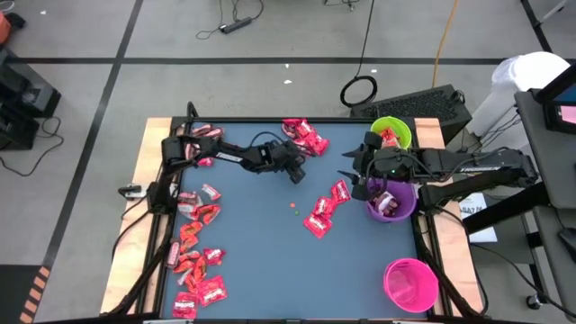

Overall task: Organize candy in baskets
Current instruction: Put the brown chocolate bar into the violet bucket

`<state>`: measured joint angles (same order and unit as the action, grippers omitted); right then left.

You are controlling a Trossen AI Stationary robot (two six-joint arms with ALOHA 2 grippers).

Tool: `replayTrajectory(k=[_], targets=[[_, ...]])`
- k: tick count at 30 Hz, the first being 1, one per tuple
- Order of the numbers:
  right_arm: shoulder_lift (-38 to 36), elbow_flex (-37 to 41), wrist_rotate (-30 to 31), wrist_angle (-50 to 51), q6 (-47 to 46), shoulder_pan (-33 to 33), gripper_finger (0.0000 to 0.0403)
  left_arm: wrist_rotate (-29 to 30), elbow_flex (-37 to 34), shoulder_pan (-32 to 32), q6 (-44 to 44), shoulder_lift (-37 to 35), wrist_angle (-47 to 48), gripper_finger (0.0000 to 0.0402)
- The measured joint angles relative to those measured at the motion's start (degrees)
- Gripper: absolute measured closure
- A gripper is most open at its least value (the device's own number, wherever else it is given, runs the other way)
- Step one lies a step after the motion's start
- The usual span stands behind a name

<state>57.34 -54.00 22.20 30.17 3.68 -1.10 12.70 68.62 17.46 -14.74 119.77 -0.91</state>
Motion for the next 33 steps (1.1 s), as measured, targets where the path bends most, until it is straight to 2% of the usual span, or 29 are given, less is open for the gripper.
replayTrajectory(k=[6,9,16,22,24,28,33], targets=[[0.0,0.0,0.0,0.0,0.0,0.0,0.0177,-2.0,0.0,-0.2,4.2,0.0,0.6,0.0310],[0.0,0.0,0.0,0.0,0.0,0.0,0.0177,-2.0,-0.1,-0.9,5.2,-0.4,1.0,0.0333],[0.0,0.0,0.0,0.0,0.0,0.0,0.0177,-1.3,-0.5,-3.3,8.5,-3.9,5.9,0.0331],[0.4,0.0,0.0,0.0,-1.7,0.0,0.0177,6.1,-2.6,-9.5,15.5,-11.3,4.9,0.0330],[0.8,0.0,-2.1,0.1,-1.1,0.0,0.0177,6.8,-4.4,-12.3,18.4,-14.3,4.4,0.0330],[3.1,0.0,-9.0,-1.3,1.0,0.0,0.0177,5.9,-9.9,-17.3,23.4,-22.1,-3.2,0.0330],[8.5,0.0,-11.8,-6.7,4.6,-0.9,0.0177,2.5,-16.8,-21.5,24.7,-29.6,-10.2,0.0329]])
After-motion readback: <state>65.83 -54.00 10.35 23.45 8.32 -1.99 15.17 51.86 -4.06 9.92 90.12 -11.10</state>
